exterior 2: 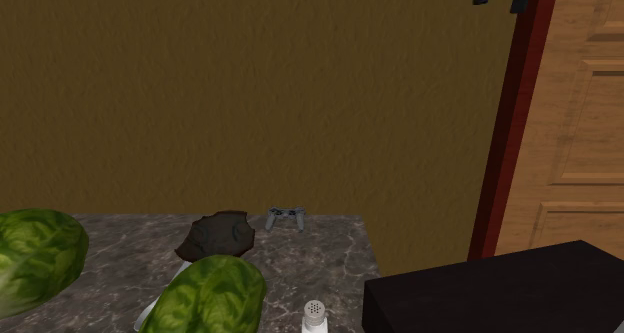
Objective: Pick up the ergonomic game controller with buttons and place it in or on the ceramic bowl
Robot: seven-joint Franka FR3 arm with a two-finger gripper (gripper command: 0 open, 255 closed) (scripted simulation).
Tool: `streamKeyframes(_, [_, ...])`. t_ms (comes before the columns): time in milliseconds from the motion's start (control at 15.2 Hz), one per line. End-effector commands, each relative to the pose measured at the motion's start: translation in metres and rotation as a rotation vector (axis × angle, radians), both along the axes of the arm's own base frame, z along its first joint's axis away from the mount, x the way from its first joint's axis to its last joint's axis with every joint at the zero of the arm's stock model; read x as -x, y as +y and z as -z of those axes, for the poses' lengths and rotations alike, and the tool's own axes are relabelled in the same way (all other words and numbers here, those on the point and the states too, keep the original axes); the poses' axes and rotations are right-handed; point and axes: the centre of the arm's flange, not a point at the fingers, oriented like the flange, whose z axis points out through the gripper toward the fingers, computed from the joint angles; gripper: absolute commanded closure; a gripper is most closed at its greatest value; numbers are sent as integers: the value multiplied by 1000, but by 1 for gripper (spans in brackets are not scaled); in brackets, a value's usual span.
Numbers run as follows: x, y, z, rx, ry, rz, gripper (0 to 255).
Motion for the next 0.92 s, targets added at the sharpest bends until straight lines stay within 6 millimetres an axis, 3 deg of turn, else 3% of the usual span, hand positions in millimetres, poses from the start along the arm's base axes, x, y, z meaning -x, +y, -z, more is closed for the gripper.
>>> streamKeyframes(0, [0, 0, 0, 0, 0, 0, 0])
streamKeyframes(858, [-72, 86, 132, 7, 17, 34, 0])
